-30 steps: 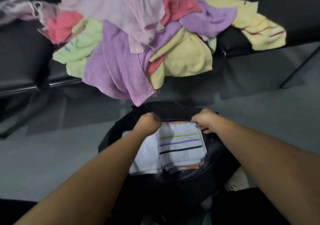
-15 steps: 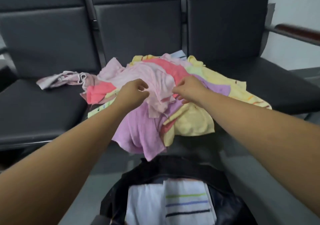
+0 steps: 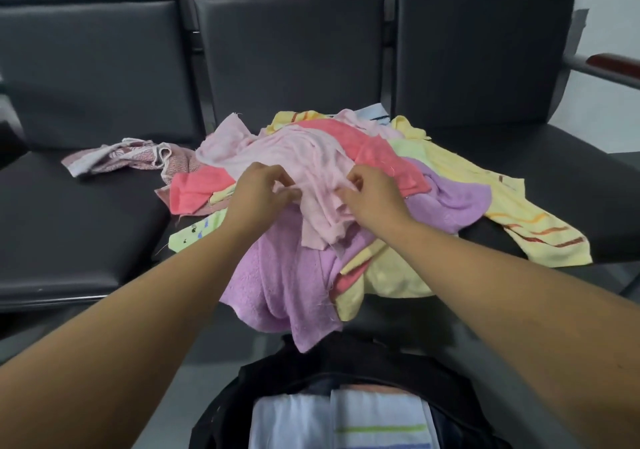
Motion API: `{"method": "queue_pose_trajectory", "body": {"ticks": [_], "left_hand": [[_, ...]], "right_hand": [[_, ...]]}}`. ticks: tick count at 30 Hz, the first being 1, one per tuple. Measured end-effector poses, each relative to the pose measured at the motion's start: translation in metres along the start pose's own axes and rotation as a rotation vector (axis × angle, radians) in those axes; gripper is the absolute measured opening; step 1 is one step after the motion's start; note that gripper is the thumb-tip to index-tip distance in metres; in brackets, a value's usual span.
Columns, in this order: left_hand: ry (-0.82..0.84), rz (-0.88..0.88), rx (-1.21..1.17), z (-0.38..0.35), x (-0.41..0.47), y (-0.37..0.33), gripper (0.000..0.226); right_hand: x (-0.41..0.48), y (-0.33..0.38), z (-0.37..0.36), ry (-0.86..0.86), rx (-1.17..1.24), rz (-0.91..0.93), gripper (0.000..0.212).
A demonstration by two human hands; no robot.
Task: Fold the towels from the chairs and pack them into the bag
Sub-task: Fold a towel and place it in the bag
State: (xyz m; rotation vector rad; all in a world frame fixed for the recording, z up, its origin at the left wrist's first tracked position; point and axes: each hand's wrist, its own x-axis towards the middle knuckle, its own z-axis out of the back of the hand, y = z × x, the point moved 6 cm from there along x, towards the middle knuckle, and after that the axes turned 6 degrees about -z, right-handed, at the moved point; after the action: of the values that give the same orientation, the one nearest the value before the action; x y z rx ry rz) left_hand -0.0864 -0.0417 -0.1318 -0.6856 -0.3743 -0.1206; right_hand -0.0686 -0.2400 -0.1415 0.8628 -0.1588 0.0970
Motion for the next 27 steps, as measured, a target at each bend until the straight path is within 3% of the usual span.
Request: {"method": "queue_pose_trajectory", "body": {"ticks": [4,9,12,16,18,20,22,25,27], "left_hand": [[-0.17,0.019,-0.171,0.043,-0.003,-0.014,0.012],[-0.266,-0.01,-0.204,0.109,-0.012,-0.048,0.013],[-0.281,-0.032,-0.206,0.151,-0.022,-0.072,0.012],[-0.226,-0.095,-0.377,0.193,-0.042,-0.114,0.027],[-0.164,-0.124,-0.381,0.207,-0.053,-0.133,0.033],[-0.092,-0.128,-0.328,0.217,-0.064,-0.149,0.032],[-0.001,-0.124,-0.221,0.223,-0.074,-0.159,0.008],[0.155,-0.223,0.183,0.224,-0.086,-0.165,0.061],[0.113,-0.323,0.388,0.23,-0.092,-0.172,0.07]], "right_hand": [[-0.004,0.026,0.035,-0.096,0.2,-0.035,0.021],[-0.023,0.075,0.086,-0.117,0.326,0.002,0.019],[-0.037,0.098,0.115,-0.125,0.489,-0.047,0.029],[-0.061,0.125,0.146,-0.099,0.806,-0.103,0.013],[-0.072,0.133,0.16,-0.103,0.868,-0.086,0.022],[-0.084,0.138,0.173,-0.074,0.904,-0.084,0.028],[-0.096,0.142,0.183,-0.058,0.962,-0.126,0.017],[-0.113,0.155,0.201,-0.035,0.952,-0.034,0.008],[-0.121,0.165,0.209,0.011,0.737,0.091,0.025]]}}
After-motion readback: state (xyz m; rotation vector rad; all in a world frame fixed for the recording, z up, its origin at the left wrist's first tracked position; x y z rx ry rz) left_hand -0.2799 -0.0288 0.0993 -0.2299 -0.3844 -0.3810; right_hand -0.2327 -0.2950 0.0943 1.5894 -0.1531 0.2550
